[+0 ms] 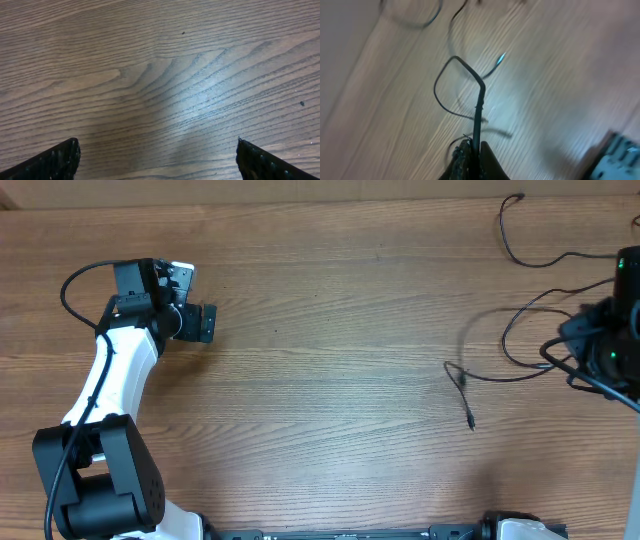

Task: Untangle cables
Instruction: 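Lower the cable onto the right-side cable pile and open the right gripper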

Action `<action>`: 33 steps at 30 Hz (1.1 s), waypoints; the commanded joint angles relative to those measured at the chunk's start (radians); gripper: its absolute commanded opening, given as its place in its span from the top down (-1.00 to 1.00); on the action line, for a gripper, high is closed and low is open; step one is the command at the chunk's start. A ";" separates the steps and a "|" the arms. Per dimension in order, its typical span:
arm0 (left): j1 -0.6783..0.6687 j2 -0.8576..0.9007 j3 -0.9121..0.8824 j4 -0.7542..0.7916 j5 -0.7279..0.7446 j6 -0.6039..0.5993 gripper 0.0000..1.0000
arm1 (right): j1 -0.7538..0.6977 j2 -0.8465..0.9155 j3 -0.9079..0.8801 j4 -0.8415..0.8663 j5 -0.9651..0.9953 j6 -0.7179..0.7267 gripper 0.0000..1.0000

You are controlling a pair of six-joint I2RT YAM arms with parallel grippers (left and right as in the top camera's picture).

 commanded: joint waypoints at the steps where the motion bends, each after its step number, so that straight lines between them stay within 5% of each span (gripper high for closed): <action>1: 0.002 0.012 0.001 0.003 0.001 -0.013 -0.99 | -0.003 0.010 -0.033 0.005 0.188 0.047 0.93; 10: 0.002 0.012 0.001 0.003 0.000 -0.013 -1.00 | -0.059 0.011 -0.173 0.028 0.333 0.124 0.92; 26: 0.002 0.012 0.001 0.003 0.000 -0.013 -0.99 | -0.511 0.018 -0.229 0.130 0.258 0.125 0.93; 33: 0.002 0.012 0.001 0.003 0.000 -0.013 -0.99 | -0.576 0.077 -0.229 0.188 0.251 0.124 0.92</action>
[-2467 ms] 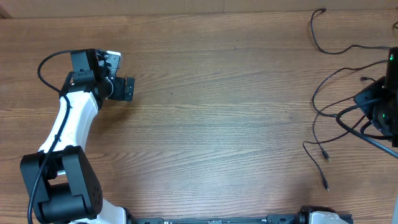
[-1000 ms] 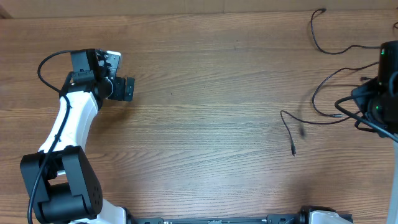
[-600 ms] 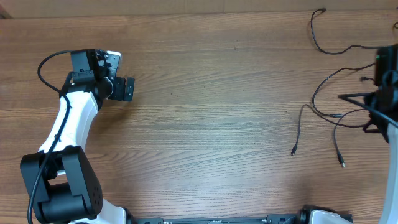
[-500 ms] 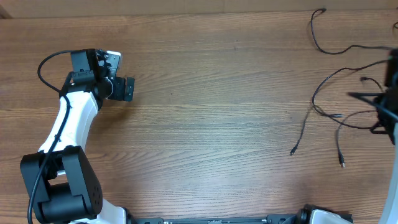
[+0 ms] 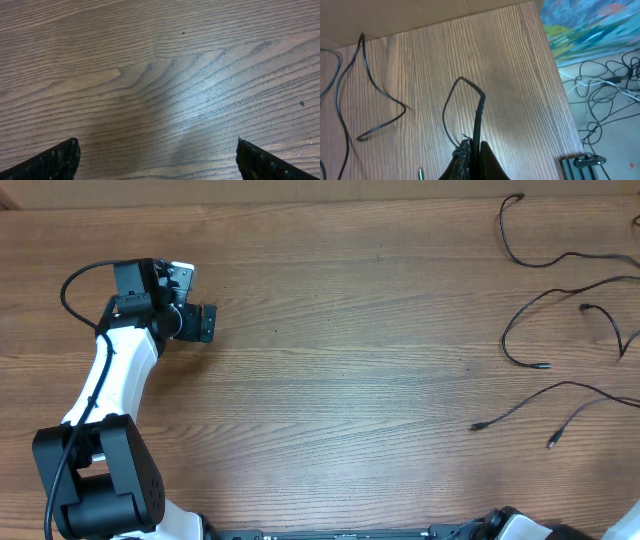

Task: Untangle cables
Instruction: 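Lower the cable onto the right-side cable pile and open the right gripper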

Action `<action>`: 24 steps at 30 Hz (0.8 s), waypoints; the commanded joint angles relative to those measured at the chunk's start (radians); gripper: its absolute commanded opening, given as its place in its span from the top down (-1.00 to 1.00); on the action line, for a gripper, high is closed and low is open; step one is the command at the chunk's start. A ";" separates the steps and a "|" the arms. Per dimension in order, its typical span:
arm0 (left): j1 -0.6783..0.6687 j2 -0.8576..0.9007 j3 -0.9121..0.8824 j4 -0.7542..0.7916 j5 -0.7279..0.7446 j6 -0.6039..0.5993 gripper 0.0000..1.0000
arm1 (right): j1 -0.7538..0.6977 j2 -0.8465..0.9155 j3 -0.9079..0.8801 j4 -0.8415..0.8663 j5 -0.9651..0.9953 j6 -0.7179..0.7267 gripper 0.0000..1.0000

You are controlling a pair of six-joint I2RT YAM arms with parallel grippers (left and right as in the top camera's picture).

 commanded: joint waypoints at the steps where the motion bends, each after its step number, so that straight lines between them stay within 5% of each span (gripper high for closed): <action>1: 0.002 0.012 0.001 0.003 0.000 -0.013 -0.99 | -0.008 0.050 -0.005 0.027 0.002 0.005 0.93; 13: 0.002 0.012 0.001 0.003 0.000 -0.013 -0.99 | -0.044 0.270 -0.005 0.190 0.045 0.006 0.92; 24: 0.002 0.012 0.001 0.003 0.000 -0.013 -0.99 | -0.222 0.421 -0.005 0.331 -0.029 0.005 0.93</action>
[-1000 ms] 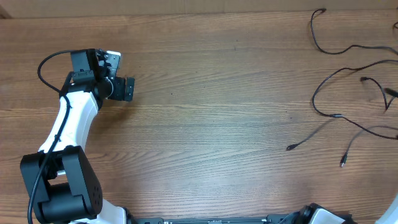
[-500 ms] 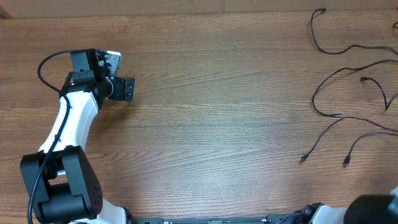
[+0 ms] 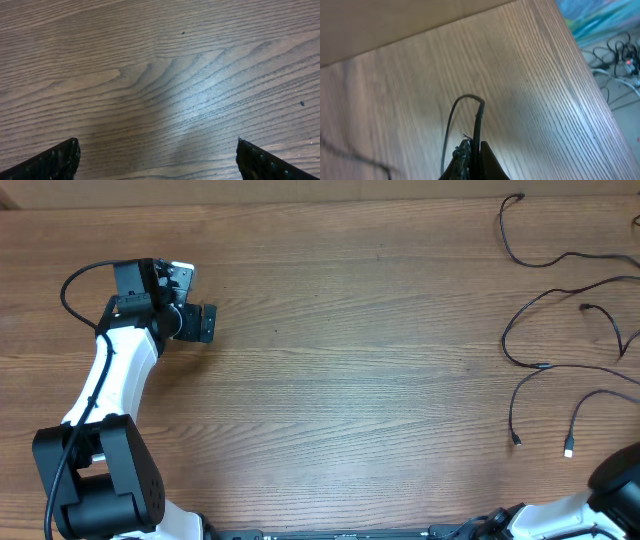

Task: Untangle cables
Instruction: 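Lower the cable onto the right-side cable pile and open the right gripper, then raise the right gripper and pull it back toward the upper center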

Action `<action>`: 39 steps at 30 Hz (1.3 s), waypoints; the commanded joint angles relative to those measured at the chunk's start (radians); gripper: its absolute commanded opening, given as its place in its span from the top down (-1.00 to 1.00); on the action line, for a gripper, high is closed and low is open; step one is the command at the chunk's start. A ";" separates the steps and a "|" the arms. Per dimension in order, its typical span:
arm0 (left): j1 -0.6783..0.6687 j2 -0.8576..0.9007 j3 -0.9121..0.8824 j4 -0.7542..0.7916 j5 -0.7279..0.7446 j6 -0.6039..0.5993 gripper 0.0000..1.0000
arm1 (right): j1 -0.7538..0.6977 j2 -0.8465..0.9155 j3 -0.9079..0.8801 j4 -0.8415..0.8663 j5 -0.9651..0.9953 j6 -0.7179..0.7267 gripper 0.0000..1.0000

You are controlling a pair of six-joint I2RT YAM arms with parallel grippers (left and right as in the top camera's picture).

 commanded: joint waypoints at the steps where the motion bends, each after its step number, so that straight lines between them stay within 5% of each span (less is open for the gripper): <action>1: 0.002 0.012 0.001 0.003 0.000 -0.014 -0.99 | -0.060 0.016 -0.005 0.031 -0.043 0.005 0.93; 28: 0.003 0.012 0.001 0.003 0.000 -0.013 -0.99 | -0.185 0.032 -0.005 0.335 -0.061 0.005 0.92; 30: 0.002 0.012 0.001 0.003 0.000 -0.013 -0.99 | -0.185 0.032 -0.005 0.338 -0.080 0.005 0.69; 35: 0.003 0.012 0.001 0.003 0.000 -0.013 -0.99 | -0.185 0.032 -0.005 0.337 -0.092 0.005 -1.00; 39: 0.003 0.012 0.001 0.003 0.000 -0.013 -0.99 | -0.185 0.032 -0.005 0.336 -0.141 0.003 -1.00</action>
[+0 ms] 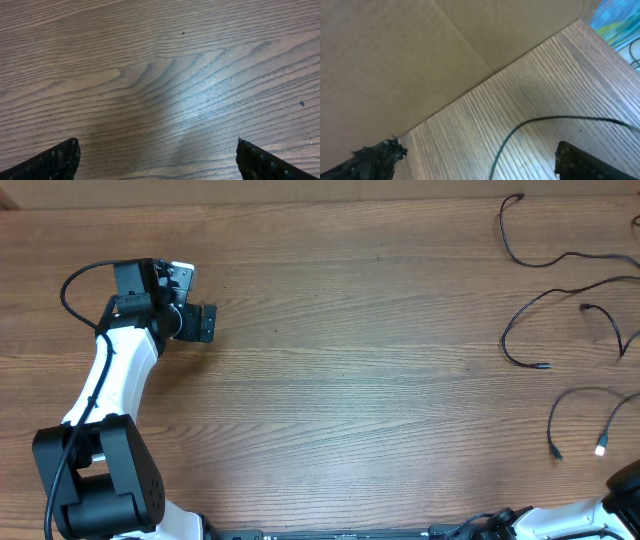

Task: Untangle cables
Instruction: 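Raise the right gripper and pull it back toward the upper center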

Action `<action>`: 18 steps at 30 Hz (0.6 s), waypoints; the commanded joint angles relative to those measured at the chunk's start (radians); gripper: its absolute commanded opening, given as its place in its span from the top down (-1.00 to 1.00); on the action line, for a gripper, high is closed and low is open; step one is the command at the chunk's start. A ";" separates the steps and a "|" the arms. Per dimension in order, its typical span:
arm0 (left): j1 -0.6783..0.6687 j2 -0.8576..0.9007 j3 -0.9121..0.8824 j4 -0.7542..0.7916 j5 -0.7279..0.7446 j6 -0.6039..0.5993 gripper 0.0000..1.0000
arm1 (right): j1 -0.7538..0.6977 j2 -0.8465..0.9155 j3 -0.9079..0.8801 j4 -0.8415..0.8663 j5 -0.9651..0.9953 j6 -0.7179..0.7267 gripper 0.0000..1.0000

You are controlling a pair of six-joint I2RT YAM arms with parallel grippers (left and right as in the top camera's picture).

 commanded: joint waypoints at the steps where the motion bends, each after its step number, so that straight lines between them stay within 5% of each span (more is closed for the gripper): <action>1: 0.003 0.012 0.001 0.003 0.000 -0.013 -0.99 | 0.001 0.009 -0.004 0.002 -0.050 0.003 -1.00; 11: 0.003 0.012 0.001 0.003 0.000 -0.013 -0.99 | 0.001 0.009 -0.004 0.000 -0.212 -0.115 -1.00; 18: 0.002 0.012 0.001 0.003 0.000 -0.013 -0.99 | 0.035 0.008 -0.004 0.084 -0.479 -0.462 -1.00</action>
